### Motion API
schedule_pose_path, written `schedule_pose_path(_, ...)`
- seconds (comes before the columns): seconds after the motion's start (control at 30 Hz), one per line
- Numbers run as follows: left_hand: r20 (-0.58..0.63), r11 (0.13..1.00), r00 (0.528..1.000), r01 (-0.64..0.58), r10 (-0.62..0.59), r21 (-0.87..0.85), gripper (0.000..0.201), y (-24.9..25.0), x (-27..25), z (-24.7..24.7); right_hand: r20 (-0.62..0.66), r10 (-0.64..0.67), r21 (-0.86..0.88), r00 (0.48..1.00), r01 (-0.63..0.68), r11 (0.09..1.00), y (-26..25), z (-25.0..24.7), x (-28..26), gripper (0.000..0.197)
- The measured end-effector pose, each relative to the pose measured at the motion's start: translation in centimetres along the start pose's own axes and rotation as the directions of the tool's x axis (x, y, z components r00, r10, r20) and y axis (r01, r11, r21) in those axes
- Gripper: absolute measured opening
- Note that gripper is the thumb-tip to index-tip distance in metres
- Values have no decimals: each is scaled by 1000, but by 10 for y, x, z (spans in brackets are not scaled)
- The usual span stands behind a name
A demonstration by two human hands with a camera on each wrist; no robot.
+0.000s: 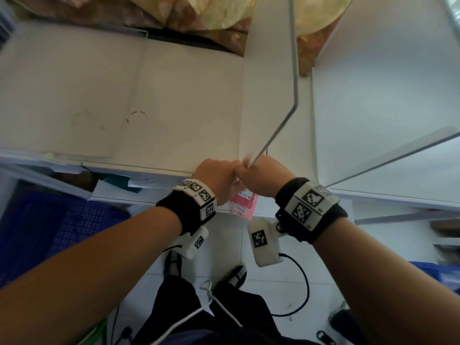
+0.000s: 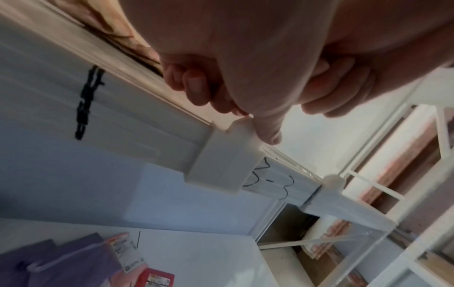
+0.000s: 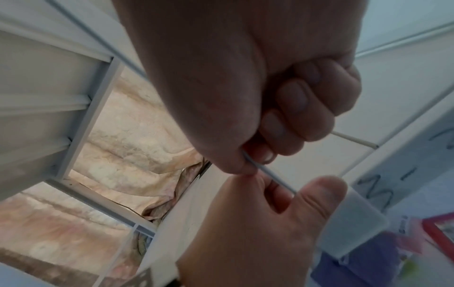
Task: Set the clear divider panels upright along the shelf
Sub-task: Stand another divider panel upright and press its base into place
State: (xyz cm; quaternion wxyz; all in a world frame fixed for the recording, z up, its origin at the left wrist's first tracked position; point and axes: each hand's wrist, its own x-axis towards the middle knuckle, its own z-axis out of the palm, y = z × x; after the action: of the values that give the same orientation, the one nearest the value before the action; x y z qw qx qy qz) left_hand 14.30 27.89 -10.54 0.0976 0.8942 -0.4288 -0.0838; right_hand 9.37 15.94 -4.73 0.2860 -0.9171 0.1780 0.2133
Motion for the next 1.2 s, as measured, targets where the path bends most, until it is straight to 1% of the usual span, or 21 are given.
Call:
schedule_pose_path(0.1,-29,999,1000,1,1,44,33,-3,0,3,28,-69,-57,997,71,996,-1,1,-6,33)
schedule_pose_path(0.13,-38,999,999,-4,6,50,34,-3,0,3,35,-73,-56,997,75,996,-1,0,-7,31)
schedule_pose_path(0.23,-48,998,999,-11,14,61,39,-2,2,2,55,-5,33,998,3,999,0,-8,-6,22)
schedule_pose_path(0.3,-35,997,999,13,-11,70,40,-2,2,0,71,3,7,997,-4,1000,-3,-9,-5,21)
schedule_pose_path(0.4,-30,998,999,36,-35,49,41,-1,0,-1,60,0,2,998,0,1000,-7,-8,-7,27)
schedule_pose_path(0.5,-58,998,997,51,-49,43,47,-1,-4,-1,69,-51,-29,996,54,998,3,-11,-13,34)
schedule_pose_path(0.57,-65,997,997,49,-45,57,57,-8,-7,2,79,-75,-125,994,84,989,14,-12,-18,37)
schedule_pose_path(0.6,-49,998,998,41,-39,42,65,-12,-9,5,63,-82,-170,995,92,981,19,-13,-19,38)
schedule_pose_path(0.67,17,1000,1000,20,-20,-5,80,-19,-10,9,39,-97,-219,995,103,970,27,-14,-16,42)
schedule_pose_path(0.73,60,999,998,22,-20,-32,87,-22,-6,10,57,-106,-225,993,116,967,29,-15,-8,45)
schedule_pose_path(0.8,74,999,997,30,-28,-22,91,-25,-2,12,74,-117,-220,990,130,967,30,-17,-1,45)
schedule_pose_path(0.9,93,999,995,26,-28,29,93,-28,-1,13,112,-137,-286,984,164,944,34,-13,6,43)
schedule_pose_path(1.07,99,997,995,-23,15,80,94,-35,1,9,140,-155,-362,978,196,911,44,-9,20,40)
schedule_pose_path(1.13,108,995,993,-52,44,79,92,-43,-1,9,176,-182,-376,967,237,896,47,-6,23,29)
schedule_pose_path(1.17,118,995,991,-67,58,79,91,-48,-3,10,197,-201,-362,960,261,895,49,-4,25,27)
schedule_pose_path(1.2,124,994,990,-78,68,80,90,-53,-5,10,220,-205,-349,954,273,896,51,-3,28,37)
